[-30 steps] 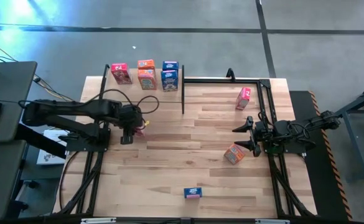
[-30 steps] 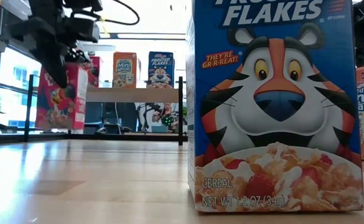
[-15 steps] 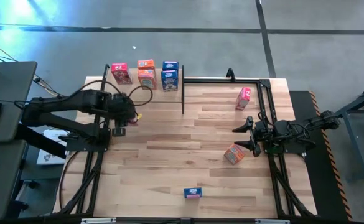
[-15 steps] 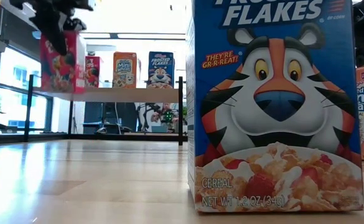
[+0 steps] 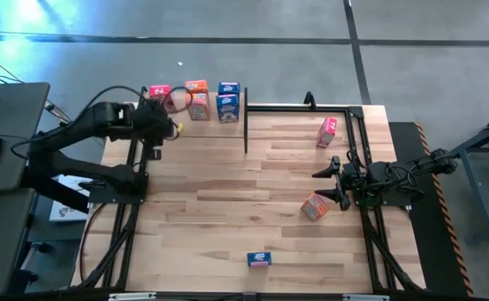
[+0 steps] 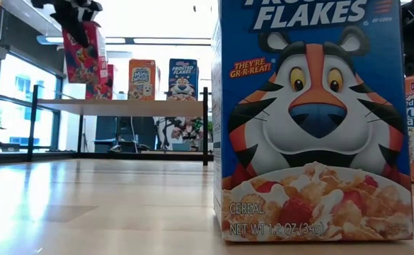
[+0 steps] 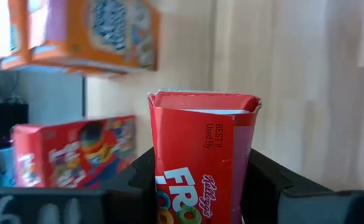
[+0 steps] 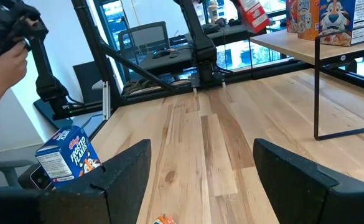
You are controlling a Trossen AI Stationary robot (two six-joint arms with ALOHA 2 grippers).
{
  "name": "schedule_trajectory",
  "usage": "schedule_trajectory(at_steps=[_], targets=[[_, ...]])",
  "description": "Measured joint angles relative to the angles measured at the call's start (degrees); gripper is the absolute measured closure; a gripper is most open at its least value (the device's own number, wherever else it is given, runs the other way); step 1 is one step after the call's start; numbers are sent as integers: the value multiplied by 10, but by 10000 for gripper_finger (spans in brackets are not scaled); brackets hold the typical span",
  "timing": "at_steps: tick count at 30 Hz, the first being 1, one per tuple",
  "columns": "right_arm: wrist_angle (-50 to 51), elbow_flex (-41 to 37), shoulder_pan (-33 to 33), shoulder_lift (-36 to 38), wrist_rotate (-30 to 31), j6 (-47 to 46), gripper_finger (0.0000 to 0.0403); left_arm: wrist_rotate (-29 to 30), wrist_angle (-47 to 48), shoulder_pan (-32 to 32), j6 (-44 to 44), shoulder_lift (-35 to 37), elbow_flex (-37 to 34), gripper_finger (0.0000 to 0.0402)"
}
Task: Stack cereal on shelf
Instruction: Put the left red cereal box on the the shelf aligned with the other red cereal box
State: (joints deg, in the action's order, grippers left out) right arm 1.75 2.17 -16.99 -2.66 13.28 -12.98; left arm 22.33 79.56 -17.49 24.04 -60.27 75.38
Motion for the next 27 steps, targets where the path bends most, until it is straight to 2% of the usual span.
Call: schedule_trajectory(at_steps=[7,13,21,27], targets=[[0,0,0,0,0,0,128,-35,-16,-109,91,0,10,257],[0,0,0,0,0,0,128,-95,-43,-191,155,-9,10,257],[0,0,0,0,0,0,128,-123,-57,-243,201,-35,10,257],[0,0,0,0,0,0,128,-142,-60,-275,204,-54,10,257]])
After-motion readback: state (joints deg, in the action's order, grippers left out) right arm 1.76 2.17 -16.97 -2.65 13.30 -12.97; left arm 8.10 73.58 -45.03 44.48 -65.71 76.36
